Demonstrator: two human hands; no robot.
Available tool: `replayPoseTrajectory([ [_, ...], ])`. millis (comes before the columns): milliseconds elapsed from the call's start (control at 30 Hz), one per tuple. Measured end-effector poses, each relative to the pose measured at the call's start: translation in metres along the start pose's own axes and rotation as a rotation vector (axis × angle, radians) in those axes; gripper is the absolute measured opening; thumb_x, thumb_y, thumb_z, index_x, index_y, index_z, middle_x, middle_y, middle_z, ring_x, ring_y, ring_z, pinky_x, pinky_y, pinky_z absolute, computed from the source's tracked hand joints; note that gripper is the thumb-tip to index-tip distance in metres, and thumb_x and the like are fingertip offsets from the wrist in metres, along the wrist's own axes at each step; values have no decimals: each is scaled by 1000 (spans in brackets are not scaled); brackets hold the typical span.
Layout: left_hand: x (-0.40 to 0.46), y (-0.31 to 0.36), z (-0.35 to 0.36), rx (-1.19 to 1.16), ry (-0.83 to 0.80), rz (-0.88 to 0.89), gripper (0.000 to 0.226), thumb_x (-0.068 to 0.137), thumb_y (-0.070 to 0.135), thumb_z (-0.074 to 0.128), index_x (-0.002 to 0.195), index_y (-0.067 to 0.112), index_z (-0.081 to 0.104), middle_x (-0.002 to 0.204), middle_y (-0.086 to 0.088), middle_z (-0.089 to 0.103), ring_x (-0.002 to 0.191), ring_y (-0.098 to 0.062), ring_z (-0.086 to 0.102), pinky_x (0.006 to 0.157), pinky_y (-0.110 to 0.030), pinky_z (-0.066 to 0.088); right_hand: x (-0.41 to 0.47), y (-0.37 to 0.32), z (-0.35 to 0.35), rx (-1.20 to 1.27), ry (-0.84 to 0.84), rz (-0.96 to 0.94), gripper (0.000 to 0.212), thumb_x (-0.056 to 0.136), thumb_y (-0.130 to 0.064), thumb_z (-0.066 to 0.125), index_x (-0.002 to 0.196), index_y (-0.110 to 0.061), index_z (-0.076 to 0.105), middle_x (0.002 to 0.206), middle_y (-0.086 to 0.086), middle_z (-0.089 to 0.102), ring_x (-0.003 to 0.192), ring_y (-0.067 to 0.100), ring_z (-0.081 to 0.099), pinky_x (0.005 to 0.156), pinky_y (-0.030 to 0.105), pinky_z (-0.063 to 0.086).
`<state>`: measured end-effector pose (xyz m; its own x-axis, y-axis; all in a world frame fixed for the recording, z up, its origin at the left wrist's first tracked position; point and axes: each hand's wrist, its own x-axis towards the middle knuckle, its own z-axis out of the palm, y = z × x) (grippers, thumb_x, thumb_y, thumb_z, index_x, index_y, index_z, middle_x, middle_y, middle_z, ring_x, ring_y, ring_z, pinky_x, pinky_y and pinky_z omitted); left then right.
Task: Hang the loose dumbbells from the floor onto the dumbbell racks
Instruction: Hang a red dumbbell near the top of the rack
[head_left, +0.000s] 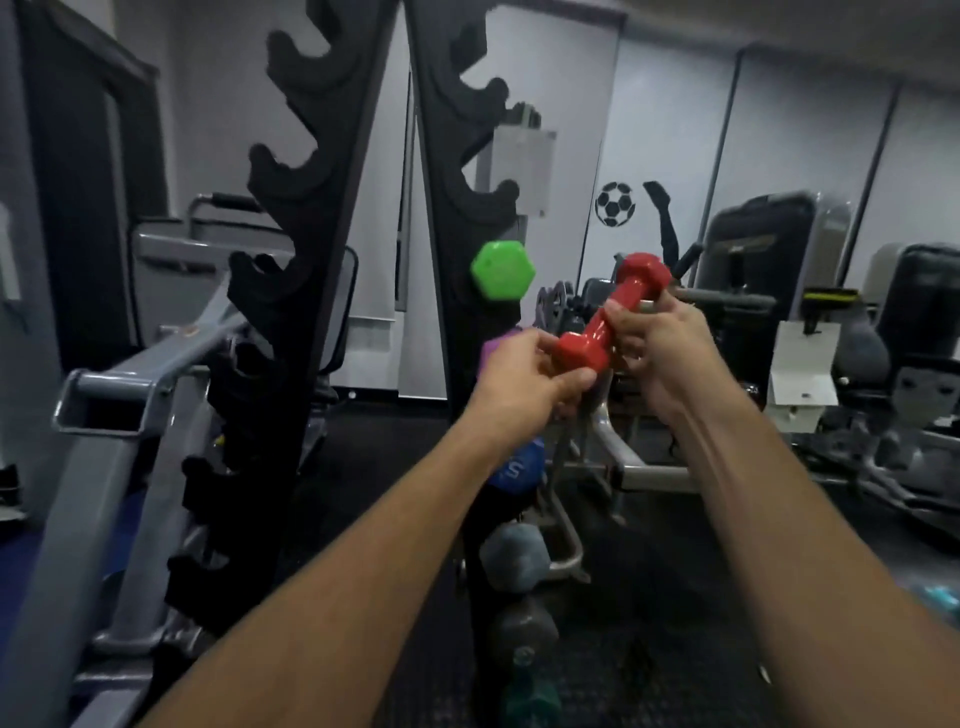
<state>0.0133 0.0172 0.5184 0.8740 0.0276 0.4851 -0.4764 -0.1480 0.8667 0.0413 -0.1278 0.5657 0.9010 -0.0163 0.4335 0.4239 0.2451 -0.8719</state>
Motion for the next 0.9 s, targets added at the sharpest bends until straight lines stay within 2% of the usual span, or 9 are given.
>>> replayPoseTrajectory([
  [100, 20, 32, -18, 345, 182, 193, 34, 86, 35, 82, 109, 13, 70, 87, 0, 72, 76, -18, 71, 76, -47, 63, 31, -36, 27, -50, -42, 31, 15, 93, -5, 68, 107, -4, 64, 75, 4, 60, 51, 8, 56, 49, 22, 48],
  [233, 36, 78, -32, 626, 494, 367, 56, 85, 62, 72, 118, 18, 61, 108, 5, 61, 93, -10, 59, 78, -27, 49, 63, -86, 72, -157, -81, 67, 15, 94, -12, 69, 103, -3, 61, 86, 10, 62, 61, 16, 61, 48, 22, 47],
  [300, 46, 90, -38, 685, 637, 394, 65, 84, 64, 71, 126, 18, 55, 120, 2, 53, 106, -13, 53, 86, -29, 48, 71, -105, 91, -165, -76, 95, 23, 95, -10, 68, 111, -6, 52, 96, 15, 61, 73, 20, 68, 53, 26, 59],
  [367, 56, 92, -47, 732, 753, 380, 74, 81, 66, 72, 132, 16, 50, 129, -2, 49, 116, -18, 48, 97, -34, 47, 81, -115, 105, -229, -75, 125, 20, 96, -10, 67, 101, -5, 48, 94, 16, 57, 83, 23, 67, 69, 31, 62],
  [400, 62, 92, -53, 727, 782, 358, 82, 79, 67, 73, 137, 14, 47, 134, -4, 47, 121, -20, 47, 102, -37, 46, 87, -117, 112, -275, -81, 146, 19, 97, -11, 66, 96, -4, 48, 92, 15, 57, 80, 21, 66, 68, 30, 61],
  [467, 71, 92, -63, 650, 753, 284, 101, 76, 68, 76, 148, 9, 37, 147, -9, 41, 134, -26, 43, 111, -41, 43, 99, -118, 124, -355, -104, 189, 16, 99, -15, 63, 100, -3, 53, 89, 13, 60, 73, 19, 64, 60, 27, 58],
  [600, 85, 94, -73, 460, 565, 123, 127, 70, 67, 82, 160, 6, 16, 161, -15, 34, 146, -34, 40, 116, -47, 40, 120, -112, 136, -414, -87, 212, 24, 102, -16, 58, 92, 3, 49, 81, 12, 59, 69, 18, 61, 73, 28, 56],
  [733, 92, 90, -72, 433, 550, 97, 121, 74, 64, 81, 159, 7, 17, 152, -18, 47, 138, -36, 50, 109, -46, 45, 130, -111, 138, -448, -71, 246, 23, 101, -18, 57, 97, 0, 45, 81, 12, 60, 65, 18, 62, 64, 28, 55],
  [900, 96, 89, -72, 419, 581, 96, 101, 82, 63, 74, 152, 7, 27, 141, -17, 55, 127, -35, 57, 103, -48, 51, 136, -120, 145, -486, -106, 290, 17, 101, -16, 55, 97, 0, 51, 84, 13, 66, 68, 19, 66, 66, 32, 60],
])
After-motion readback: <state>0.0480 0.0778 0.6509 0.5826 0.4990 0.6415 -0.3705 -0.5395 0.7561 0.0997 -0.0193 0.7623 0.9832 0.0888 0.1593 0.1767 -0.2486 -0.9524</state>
